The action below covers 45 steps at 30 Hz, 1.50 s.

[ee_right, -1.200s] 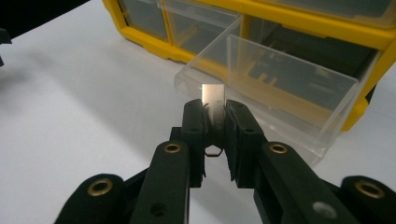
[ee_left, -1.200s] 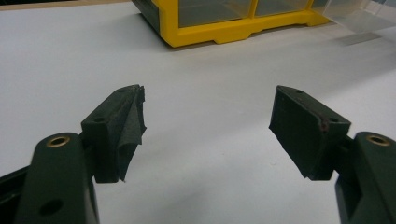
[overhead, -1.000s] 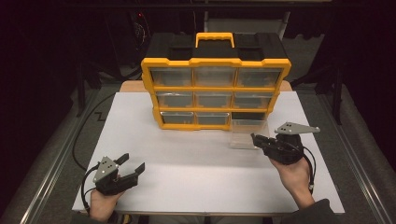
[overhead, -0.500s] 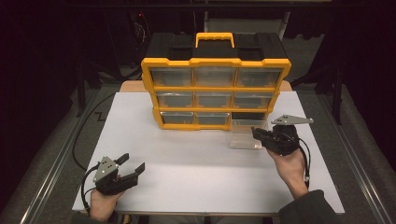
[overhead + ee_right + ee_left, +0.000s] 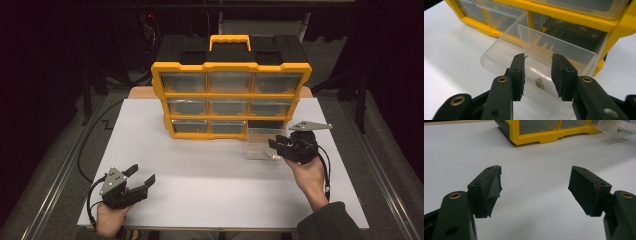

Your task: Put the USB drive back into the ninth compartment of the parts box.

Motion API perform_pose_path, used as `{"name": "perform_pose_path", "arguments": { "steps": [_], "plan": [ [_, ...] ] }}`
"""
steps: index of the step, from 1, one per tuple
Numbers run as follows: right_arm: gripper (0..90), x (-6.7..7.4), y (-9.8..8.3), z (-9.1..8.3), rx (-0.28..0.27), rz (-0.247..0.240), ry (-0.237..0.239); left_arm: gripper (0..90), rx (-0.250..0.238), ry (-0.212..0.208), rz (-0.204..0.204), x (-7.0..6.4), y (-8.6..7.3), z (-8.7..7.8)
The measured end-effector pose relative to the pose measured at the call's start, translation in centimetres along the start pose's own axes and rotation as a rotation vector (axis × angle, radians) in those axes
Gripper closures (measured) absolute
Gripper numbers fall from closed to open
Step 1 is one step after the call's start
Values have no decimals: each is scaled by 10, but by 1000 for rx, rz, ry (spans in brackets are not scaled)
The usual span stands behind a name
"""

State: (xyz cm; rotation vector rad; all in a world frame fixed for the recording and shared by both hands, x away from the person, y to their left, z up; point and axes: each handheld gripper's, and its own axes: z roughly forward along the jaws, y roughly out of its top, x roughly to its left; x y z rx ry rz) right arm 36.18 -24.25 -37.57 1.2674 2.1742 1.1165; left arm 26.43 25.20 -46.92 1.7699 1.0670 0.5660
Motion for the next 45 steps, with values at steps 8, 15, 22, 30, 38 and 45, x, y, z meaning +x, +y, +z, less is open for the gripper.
{"name": "perform_pose_path", "arguments": {
  "steps": [8,15,22,30,38,45],
  "plan": [
    [517,8,-6,-14,-39,-34,-4,270,0,0,0,0,0,0],
    [451,13,-20,-30,-102,-64,5,270,2,0,2,0,0,0],
    [406,18,-31,-44,-145,-86,20,269,1,2,0,0,0,0],
    [373,19,-48,-48,-170,-80,32,269,0,3,-3,0,0,0],
    [363,15,-67,-50,-171,-54,26,269,0,3,-3,0,0,0],
    [357,10,-81,-53,-178,-29,16,269,0,5,-4,0,0,0]
  ]
}}
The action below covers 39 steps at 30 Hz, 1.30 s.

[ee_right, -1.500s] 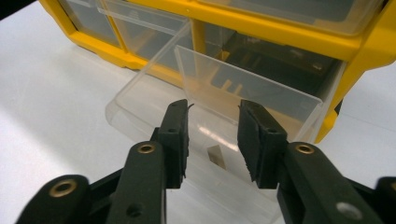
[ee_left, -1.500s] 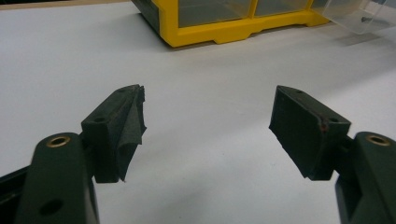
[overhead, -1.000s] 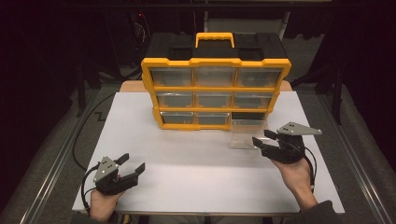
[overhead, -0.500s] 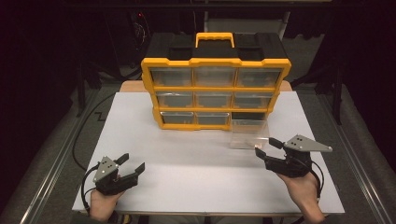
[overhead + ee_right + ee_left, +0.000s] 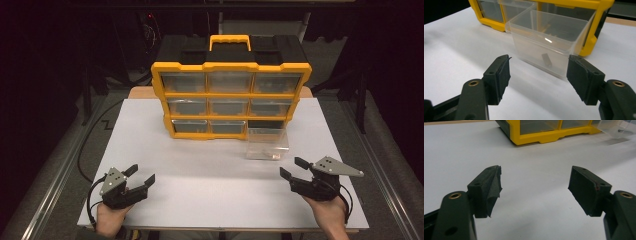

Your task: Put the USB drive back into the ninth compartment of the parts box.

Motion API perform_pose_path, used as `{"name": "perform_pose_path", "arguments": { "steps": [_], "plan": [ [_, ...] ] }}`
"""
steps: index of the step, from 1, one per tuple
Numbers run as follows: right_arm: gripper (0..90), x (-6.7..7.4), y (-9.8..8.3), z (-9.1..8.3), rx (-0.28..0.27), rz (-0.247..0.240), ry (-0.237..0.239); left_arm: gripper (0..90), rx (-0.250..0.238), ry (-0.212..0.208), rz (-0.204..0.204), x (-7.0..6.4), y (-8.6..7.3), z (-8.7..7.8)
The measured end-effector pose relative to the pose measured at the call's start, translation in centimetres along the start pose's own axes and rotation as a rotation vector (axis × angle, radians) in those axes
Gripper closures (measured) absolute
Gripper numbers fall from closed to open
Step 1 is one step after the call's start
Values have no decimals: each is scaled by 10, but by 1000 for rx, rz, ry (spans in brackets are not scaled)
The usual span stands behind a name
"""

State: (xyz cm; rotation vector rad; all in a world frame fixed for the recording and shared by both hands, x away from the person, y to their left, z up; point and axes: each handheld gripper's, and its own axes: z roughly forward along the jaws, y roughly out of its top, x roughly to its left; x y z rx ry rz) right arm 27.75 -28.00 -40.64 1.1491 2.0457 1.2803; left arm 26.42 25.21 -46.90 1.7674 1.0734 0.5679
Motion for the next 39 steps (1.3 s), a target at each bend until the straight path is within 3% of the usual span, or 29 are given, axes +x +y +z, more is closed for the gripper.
{"name": "perform_pose_path", "arguments": {
  "steps": [18,39],
  "plan": [
    [327,-21,-30,-12,-18,68,-50,269,0,0,-3,1,0,0],
    [299,-33,-57,-18,-45,83,-97,269,-5,5,-6,1,0,-1]
  ]
}}
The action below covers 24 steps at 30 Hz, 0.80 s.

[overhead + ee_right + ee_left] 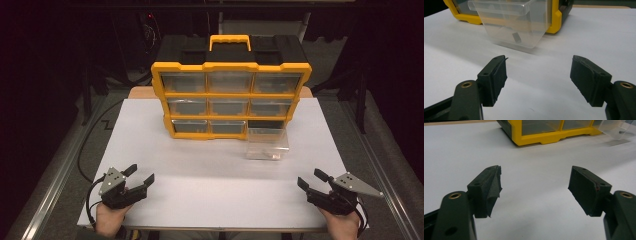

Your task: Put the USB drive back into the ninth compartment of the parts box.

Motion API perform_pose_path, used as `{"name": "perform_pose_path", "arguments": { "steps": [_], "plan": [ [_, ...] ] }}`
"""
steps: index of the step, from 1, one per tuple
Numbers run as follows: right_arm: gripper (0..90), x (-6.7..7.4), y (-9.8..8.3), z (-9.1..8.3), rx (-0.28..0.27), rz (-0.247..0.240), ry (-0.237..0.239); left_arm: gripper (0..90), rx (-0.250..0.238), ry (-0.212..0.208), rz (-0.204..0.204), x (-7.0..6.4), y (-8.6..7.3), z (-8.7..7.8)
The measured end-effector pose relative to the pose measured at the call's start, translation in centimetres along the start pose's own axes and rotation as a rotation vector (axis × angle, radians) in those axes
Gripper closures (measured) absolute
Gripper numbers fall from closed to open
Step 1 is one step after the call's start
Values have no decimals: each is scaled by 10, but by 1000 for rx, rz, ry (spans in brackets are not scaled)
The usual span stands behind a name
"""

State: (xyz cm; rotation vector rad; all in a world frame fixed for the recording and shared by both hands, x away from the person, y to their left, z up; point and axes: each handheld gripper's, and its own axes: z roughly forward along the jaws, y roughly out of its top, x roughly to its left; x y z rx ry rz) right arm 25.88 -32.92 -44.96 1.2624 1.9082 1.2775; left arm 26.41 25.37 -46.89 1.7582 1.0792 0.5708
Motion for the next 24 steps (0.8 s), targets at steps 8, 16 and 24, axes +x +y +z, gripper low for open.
{"name": "perform_pose_path", "arguments": {
  "steps": [8,16,24],
  "plan": [
    [289,-2,-6,-2,2,8,-11,268,1,1,2,0,0,0],
    [286,-1,-11,-3,8,14,-7,268,3,-1,1,0,0,0],
    [276,-2,-15,-7,7,41,-5,265,16,-13,5,-1,0,1]
  ]
}}
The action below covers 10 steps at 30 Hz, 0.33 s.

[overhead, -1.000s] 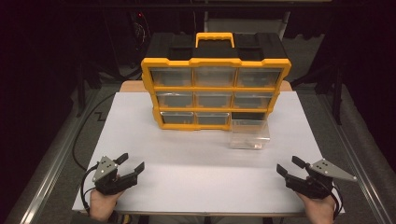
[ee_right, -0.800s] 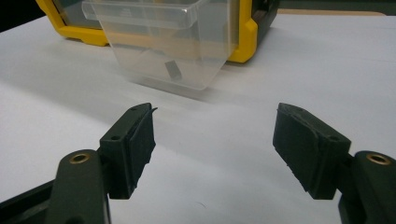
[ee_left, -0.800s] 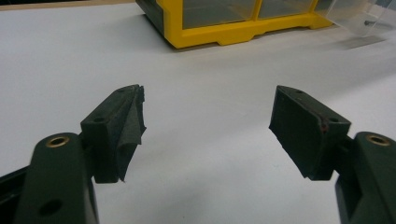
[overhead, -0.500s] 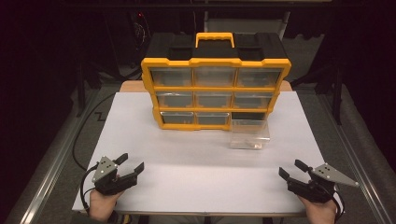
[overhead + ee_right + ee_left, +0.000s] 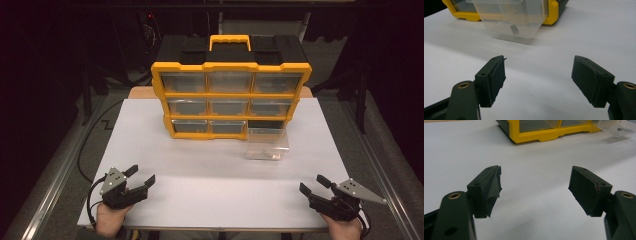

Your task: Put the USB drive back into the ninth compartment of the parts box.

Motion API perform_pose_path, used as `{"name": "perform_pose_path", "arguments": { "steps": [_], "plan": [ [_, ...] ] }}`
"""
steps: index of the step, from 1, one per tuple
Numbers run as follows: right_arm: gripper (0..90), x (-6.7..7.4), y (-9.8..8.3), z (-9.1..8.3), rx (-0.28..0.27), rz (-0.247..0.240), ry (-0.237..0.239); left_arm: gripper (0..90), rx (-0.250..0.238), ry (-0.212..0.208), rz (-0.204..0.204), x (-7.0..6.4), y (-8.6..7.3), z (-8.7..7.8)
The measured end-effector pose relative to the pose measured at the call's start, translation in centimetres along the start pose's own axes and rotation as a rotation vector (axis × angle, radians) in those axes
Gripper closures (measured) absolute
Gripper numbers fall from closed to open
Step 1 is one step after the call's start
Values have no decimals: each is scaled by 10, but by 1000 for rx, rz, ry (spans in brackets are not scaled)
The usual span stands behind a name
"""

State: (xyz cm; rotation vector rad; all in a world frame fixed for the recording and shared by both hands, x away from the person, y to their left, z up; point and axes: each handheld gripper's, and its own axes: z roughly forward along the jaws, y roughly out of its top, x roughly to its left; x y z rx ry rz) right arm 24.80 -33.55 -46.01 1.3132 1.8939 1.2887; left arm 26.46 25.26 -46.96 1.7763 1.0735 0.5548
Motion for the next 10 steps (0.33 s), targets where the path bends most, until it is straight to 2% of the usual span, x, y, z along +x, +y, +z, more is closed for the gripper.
{"name": "perform_pose_path", "arguments": {
  "steps": [4,10],
  "plan": [
    [276,1,0,2,13,-18,0,265,-4,1,-1,0,0,0],
    [276,1,0,2,7,-18,-1,266,-6,0,-1,0,0,0]
  ]
}}
